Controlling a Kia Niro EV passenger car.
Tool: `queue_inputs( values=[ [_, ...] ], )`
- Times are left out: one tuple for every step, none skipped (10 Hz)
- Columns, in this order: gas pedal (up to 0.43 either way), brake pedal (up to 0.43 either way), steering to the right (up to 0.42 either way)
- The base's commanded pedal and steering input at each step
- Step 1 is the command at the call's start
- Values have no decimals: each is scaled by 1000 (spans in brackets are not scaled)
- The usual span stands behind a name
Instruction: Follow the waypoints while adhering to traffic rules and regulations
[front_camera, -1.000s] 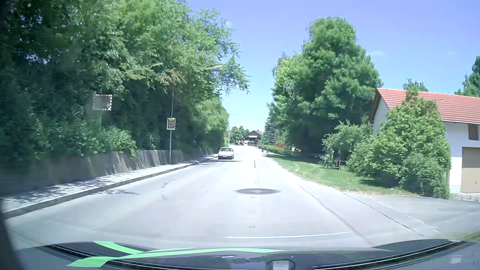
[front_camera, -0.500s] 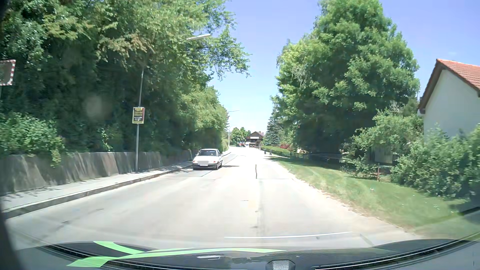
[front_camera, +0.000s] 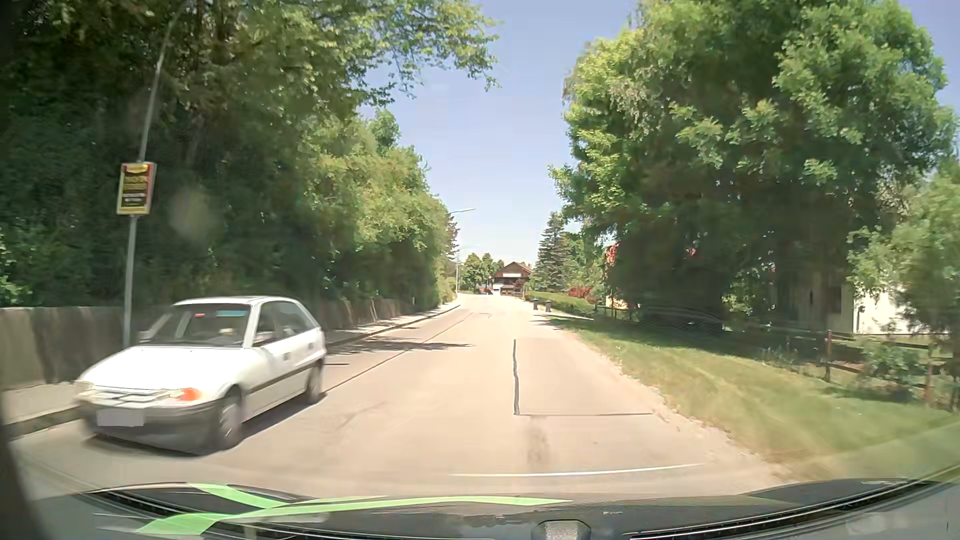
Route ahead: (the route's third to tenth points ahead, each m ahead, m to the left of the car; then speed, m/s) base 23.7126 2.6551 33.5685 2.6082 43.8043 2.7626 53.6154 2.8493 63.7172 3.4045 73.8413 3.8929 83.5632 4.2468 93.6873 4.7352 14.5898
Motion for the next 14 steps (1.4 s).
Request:
queue_inputs(
  values=[
    [177,0,0],
    [177,0,0],
    [189,0,0],
    [189,0,0],
    [189,0,0],
    [189,0,0],
    [189,0,0],
    [189,0,-1],
    [189,0,-1],
    [177,0,-2],
    [157,0,-2],
    [157,0,-2],
    [157,0,-2],
    [157,0,-2]
  ],
)
